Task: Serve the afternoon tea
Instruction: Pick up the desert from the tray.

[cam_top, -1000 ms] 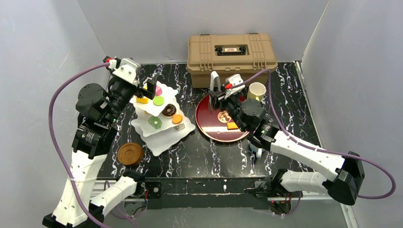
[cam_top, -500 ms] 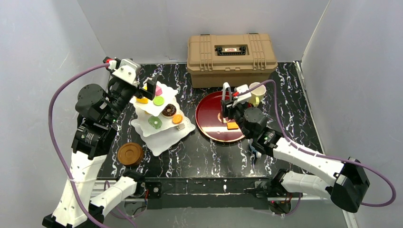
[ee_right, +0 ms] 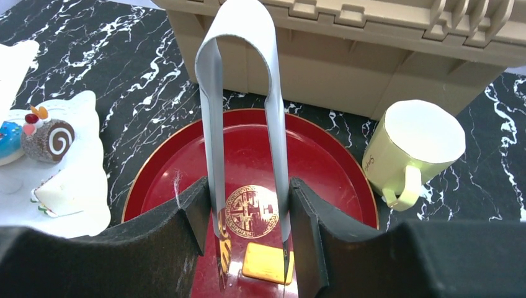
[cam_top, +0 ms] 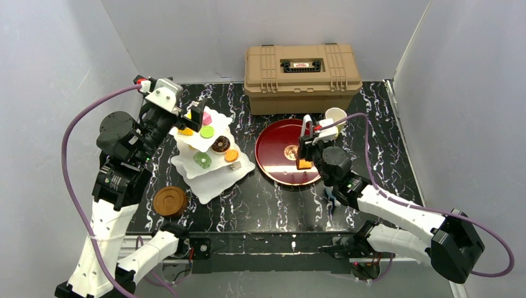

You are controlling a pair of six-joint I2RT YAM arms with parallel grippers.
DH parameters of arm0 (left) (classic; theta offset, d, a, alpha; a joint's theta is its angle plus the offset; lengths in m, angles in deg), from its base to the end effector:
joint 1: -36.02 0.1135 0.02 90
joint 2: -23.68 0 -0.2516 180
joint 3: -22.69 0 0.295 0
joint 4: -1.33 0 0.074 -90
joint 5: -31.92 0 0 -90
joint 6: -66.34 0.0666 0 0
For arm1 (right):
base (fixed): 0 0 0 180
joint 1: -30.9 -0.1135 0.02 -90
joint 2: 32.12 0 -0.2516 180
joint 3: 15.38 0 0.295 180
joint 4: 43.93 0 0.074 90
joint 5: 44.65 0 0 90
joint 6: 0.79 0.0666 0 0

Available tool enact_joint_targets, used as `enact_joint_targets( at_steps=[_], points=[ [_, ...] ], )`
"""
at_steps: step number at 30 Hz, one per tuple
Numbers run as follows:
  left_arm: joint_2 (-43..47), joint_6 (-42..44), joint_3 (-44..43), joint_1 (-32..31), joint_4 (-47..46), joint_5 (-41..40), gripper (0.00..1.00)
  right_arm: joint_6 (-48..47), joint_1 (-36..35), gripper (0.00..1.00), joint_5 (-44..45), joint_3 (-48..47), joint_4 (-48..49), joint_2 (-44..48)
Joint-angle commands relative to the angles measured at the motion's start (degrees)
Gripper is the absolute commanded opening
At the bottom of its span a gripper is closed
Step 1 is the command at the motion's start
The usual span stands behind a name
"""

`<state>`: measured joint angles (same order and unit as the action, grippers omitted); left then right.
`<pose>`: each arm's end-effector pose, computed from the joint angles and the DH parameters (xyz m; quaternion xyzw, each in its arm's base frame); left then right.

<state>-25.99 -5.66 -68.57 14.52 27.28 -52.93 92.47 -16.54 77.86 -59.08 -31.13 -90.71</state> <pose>0.1959 -0.0836 0.5390 0.2377 0.5561 -0.0514 0.7947 0.2320 0.1997 0.2477 -0.0799 0.7134 0.1032 0.6885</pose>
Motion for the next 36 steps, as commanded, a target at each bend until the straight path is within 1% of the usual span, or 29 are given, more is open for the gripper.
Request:
enact_joint_targets(
  at_steps=[1,6,10,17,24,36],
  points=[
    [0.5,0.1,-0.2,0.0,0.2,0.7,0.99,2.3,0.4,0.55,1.5,1.4,6.4,1.3],
    [0.5,0.1,-0.1,-0.1,0.2,0.7,0.99,2.7,0.6,0.57,2.3,3.3,9.0,-0.2],
    [0.4,0.2,-0.1,0.0,0.1,0.7,0.99,2.5,1.1,0.6,3.1,3.8,11.3,-1.8],
    [0.3,0.1,0.1,-0.1,0.0,0.8,0.99,2.8,3.1,0.61,2.8,4.9,14.5,-4.2],
    [0.4,0.0,-0.1,-0.1,-0.1,0.8,0.99,3.8,4.9,0.62,1.2,5.5,15.7,-5.5],
    [0.7,-0.1,-0.1,-0.1,-0.2,0.6,0.99,5.3,5.3,0.63,-0.5,6.7,16.5,-7.6]
  ],
)
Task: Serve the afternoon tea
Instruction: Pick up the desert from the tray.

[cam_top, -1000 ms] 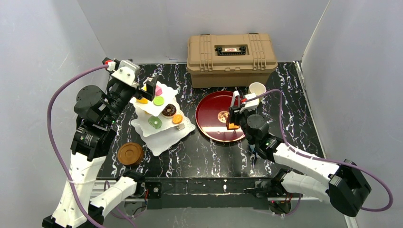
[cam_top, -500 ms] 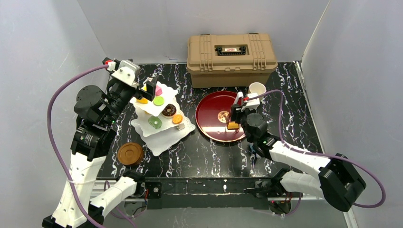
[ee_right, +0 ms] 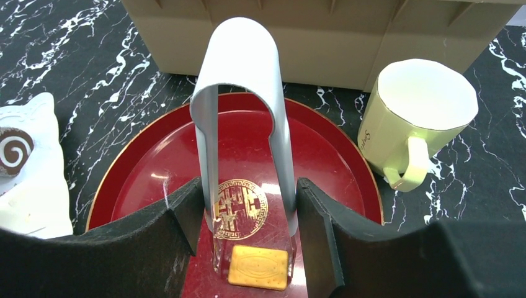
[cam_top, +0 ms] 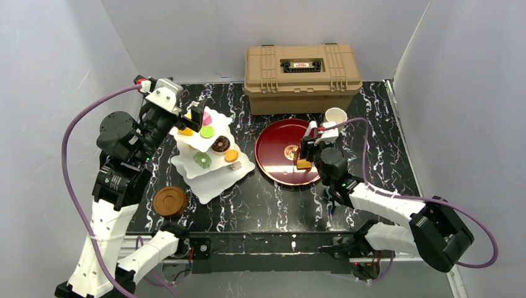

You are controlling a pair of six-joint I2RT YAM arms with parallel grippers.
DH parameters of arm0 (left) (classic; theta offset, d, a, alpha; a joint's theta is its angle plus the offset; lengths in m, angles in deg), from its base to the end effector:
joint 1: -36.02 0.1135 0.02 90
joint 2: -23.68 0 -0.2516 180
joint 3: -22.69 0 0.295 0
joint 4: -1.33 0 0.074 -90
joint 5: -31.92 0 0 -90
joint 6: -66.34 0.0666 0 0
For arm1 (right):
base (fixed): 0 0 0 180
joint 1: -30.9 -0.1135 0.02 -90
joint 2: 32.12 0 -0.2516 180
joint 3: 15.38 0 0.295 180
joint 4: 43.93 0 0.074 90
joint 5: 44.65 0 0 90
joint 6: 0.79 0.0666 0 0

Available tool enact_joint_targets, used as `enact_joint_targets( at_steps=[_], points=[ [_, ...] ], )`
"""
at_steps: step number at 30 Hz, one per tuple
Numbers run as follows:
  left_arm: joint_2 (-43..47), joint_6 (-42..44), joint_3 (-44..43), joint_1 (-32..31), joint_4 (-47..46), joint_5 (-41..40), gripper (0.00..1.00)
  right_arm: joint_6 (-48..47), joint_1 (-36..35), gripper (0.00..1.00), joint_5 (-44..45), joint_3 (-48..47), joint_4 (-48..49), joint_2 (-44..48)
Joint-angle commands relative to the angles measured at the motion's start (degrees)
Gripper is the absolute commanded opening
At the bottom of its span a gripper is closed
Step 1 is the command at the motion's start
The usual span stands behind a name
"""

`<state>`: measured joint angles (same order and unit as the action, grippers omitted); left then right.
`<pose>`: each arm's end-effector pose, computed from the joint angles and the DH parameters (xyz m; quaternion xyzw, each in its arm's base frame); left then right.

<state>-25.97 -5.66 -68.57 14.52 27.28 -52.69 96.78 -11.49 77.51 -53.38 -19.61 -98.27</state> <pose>0.1957 -0.0838 0.5390 0.2392 0.5554 -0.0527 0.7947 0.2517 0.1818 0.1957 -0.0294 0.7262 0.0938 0.6804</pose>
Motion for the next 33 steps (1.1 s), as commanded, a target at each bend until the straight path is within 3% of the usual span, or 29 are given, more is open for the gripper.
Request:
enact_joint_targets(
  at_steps=[1,13,19,25,33],
  points=[
    [0.7,-0.1,-0.1,-0.1,-0.2,0.4,0.99,1.0,0.3,0.63,0.0,1.2,5.1,-0.2],
    [0.7,-0.5,-0.2,0.0,-0.2,0.5,0.99,1.0,0.4,0.61,-0.4,2.6,3.7,1.5],
    [0.8,-0.4,-0.3,0.0,0.0,0.3,0.99,3.7,0.3,0.4,-3.7,2.2,3.2,2.1],
    [1.1,0.2,0.1,0.0,0.6,0.0,0.99,3.3,0.1,0.33,-8.2,-2.1,1.2,3.4],
    [2.0,0.1,0.6,-0.1,1.5,-0.6,0.99,-0.2,-11.9,0.31,-6.0,-11.1,-4.1,5.7]
  ],
)
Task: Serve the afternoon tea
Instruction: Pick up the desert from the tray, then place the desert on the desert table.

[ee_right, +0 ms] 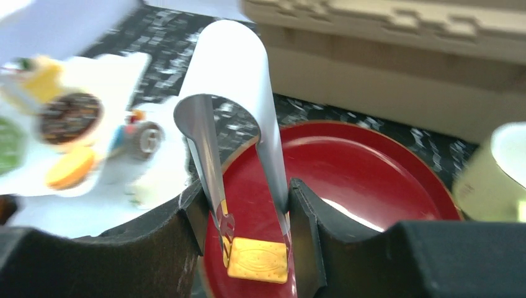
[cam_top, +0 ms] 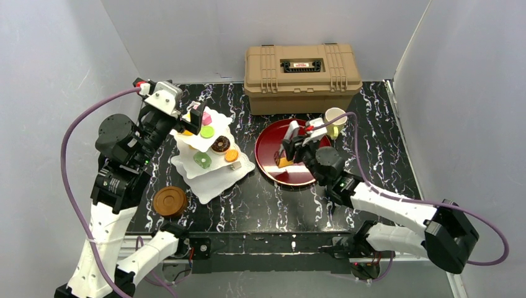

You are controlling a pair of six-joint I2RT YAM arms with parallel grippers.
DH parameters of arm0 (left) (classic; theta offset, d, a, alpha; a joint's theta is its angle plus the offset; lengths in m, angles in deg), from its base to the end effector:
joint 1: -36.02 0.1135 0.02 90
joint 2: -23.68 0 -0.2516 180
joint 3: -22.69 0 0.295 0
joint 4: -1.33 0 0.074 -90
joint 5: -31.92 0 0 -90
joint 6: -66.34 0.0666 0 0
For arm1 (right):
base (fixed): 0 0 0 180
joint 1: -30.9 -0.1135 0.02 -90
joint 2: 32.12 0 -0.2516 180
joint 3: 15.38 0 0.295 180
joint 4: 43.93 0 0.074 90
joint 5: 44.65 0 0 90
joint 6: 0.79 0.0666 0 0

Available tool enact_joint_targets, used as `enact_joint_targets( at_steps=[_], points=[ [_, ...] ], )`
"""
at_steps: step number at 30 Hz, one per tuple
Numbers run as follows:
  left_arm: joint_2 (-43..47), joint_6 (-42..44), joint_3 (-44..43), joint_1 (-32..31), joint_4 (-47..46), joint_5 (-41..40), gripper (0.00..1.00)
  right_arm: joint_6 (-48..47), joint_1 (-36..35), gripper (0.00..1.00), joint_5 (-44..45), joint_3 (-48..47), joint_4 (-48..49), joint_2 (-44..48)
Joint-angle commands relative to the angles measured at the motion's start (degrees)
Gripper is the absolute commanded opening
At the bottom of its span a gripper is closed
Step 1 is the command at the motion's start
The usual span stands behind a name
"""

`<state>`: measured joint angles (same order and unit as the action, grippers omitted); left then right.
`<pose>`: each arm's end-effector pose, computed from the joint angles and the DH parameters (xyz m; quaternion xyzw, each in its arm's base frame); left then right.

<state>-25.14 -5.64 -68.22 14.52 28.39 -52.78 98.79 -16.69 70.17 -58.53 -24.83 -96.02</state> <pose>0.1920 -0.0822 0.5370 0.2400 0.5597 -0.0522 0.7914 0.2362 0.2171 0.2311 -0.0865 0.7110 0.1903 0.6714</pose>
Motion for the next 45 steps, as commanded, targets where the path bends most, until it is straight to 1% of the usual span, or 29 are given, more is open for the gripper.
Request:
enact_joint_targets(
  at_steps=[1,4,8,10,13,21,26,29,30,36,38,40,45],
  points=[
    [1.3,0.1,0.3,0.0,0.4,-0.7,0.99,-2.6,-8.9,0.31,2.3,-6.5,0.8,3.7],
    [1.8,-0.1,0.6,-0.1,0.6,-1.0,0.99,-2.8,-16.1,0.31,5.2,-8.1,0.9,2.9],
    [2.8,-0.8,1.6,0.0,1.4,-0.8,0.99,-4.0,-24.3,0.3,7.5,-10.4,3.8,-1.4],
    [3.2,-1.2,1.8,0.0,1.8,-1.1,0.99,-4.9,-27.2,0.3,8.0,-12.3,5.7,-4.4],
    [3.7,-1.2,1.8,-0.1,2.2,-1.3,0.99,-5.8,-29.7,0.3,7.7,-14.4,9.3,-9.0],
    [4.6,-1.2,1.7,0.0,3.0,-1.4,0.99,-9.4,-30.9,0.31,5.6,-17.9,23.7,-21.0],
    [4.5,-1.1,1.7,-0.1,3.1,-1.1,0.99,-9.4,-30.9,0.32,3.8,-20.0,30.9,-27.6],
    [4.2,-0.8,1.3,0.0,3.2,-1.1,0.99,-9.5,-31.0,0.33,2.7,-20.8,34.0,-30.8],
    [4.1,-0.7,1.1,-0.1,3.3,-1.0,0.99,-10.9,-31.0,0.33,2.6,-21.0,35.0,-31.6],
    [3.9,-0.6,1.0,-0.1,3.8,-0.4,0.99,-12.8,-31.0,0.35,3.4,-21.6,40.4,-36.4],
    [3.8,-0.6,0.9,-0.1,3.9,-0.2,0.99,-13.1,-30.9,0.38,4.0,-21.5,42.0,-37.5],
    [3.6,-0.4,0.8,0.0,3.9,-0.1,0.99,-13.1,-31.0,0.44,4.4,-21.3,42.9,-38.2],
    [3.4,-0.4,0.8,-0.1,3.9,0.4,0.99,-13.0,-30.9,0.52,4.7,-20.9,43.3,-38.4]
  ],
)
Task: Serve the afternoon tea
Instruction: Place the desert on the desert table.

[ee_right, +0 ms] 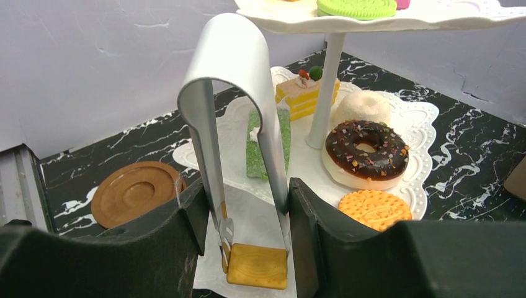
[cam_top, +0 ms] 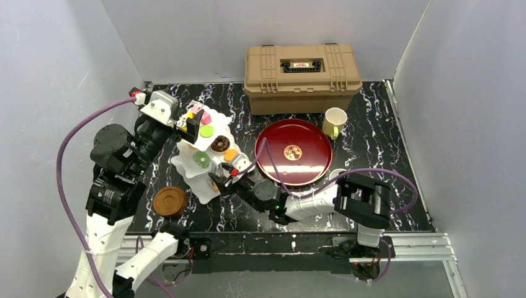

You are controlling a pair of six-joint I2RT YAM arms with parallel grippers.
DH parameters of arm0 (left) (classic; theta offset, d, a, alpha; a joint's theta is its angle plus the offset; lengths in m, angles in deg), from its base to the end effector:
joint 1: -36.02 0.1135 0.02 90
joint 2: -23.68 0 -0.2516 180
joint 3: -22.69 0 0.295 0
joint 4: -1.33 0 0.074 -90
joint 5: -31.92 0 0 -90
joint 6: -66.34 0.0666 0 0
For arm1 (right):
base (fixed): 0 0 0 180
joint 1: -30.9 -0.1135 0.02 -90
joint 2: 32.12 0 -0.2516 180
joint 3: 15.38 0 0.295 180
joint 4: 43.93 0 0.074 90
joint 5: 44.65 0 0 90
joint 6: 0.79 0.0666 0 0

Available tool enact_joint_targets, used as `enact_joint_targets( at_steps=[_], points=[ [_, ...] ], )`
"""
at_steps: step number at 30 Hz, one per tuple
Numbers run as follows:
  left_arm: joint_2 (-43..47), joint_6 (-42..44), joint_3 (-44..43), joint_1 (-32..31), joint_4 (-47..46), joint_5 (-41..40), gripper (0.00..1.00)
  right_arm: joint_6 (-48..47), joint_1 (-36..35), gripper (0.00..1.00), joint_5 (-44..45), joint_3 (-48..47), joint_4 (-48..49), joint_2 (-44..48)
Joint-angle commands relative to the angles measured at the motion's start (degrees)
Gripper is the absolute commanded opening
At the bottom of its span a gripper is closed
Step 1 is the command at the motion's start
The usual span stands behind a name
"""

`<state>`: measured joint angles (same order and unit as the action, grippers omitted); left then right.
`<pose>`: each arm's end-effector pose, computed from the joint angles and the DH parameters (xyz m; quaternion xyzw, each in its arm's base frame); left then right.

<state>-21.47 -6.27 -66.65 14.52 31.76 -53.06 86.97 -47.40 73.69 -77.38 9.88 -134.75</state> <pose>0.1750 -0.0752 0.5309 0.2378 0.5701 -0.0552 0.7845 0.1178 0.4127 0.1972 -0.2430 0.5836 0.3483 0.6921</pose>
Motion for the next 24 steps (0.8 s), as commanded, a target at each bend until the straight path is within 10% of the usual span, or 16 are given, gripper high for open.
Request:
enact_joint_targets(
  at_steps=[1,15,24],
  points=[
    [-0.3,0.2,-0.8,-0.1,0.6,0.8,0.99,-1.3,-0.2,0.52,1.3,-2.0,8.6,0.5],
    [1.1,4.4,3.3,-0.1,8.1,16.5,0.99,-1.5,-0.3,0.61,2.0,0.5,9.6,1.9],
    [-0.1,3.0,1.4,0.0,7.1,16.0,0.99,-1.9,-0.4,0.44,2.9,6.1,5.0,12.0]
  ],
)
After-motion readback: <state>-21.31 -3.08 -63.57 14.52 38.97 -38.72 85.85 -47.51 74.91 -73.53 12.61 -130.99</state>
